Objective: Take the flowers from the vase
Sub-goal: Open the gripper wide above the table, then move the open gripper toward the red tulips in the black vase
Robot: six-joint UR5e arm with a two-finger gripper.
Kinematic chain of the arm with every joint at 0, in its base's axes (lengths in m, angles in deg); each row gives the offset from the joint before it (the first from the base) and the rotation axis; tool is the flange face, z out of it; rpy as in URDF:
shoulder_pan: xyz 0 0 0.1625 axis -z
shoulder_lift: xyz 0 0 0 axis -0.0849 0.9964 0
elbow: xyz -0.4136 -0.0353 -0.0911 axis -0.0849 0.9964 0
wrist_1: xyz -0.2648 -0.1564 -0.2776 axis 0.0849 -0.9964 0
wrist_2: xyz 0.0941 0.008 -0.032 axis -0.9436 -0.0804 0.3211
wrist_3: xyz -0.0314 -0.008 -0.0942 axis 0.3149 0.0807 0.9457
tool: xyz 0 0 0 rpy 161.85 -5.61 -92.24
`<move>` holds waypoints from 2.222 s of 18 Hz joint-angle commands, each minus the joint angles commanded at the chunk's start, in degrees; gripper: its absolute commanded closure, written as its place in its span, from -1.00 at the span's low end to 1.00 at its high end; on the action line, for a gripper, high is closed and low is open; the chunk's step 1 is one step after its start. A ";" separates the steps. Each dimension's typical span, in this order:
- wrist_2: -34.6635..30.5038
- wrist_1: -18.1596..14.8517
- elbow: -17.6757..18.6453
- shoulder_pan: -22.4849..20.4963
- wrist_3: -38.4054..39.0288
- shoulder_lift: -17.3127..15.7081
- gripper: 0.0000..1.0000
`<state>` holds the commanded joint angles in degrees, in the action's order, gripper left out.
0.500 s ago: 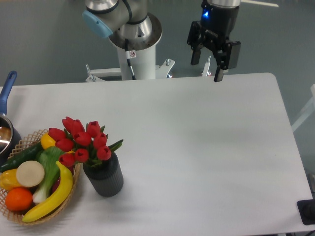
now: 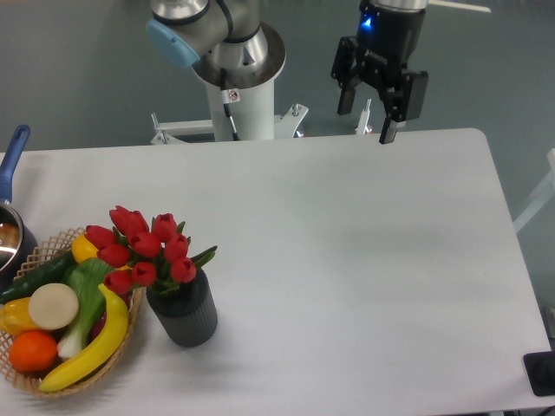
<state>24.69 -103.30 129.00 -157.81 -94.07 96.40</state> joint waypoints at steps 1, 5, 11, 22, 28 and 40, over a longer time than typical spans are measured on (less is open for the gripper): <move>2.36 0.00 0.00 0.17 2.80 0.00 -1.00; 7.48 0.09 -0.17 0.70 14.58 0.00 -1.00; 18.55 1.05 1.50 0.79 30.24 -0.18 -1.00; 19.26 19.07 2.64 4.91 48.44 1.67 -1.00; 18.73 21.09 4.04 8.17 44.93 3.34 -1.00; 17.41 22.15 11.07 9.84 32.10 3.34 -1.00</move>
<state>42.10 -81.15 140.07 -147.97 -61.97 99.74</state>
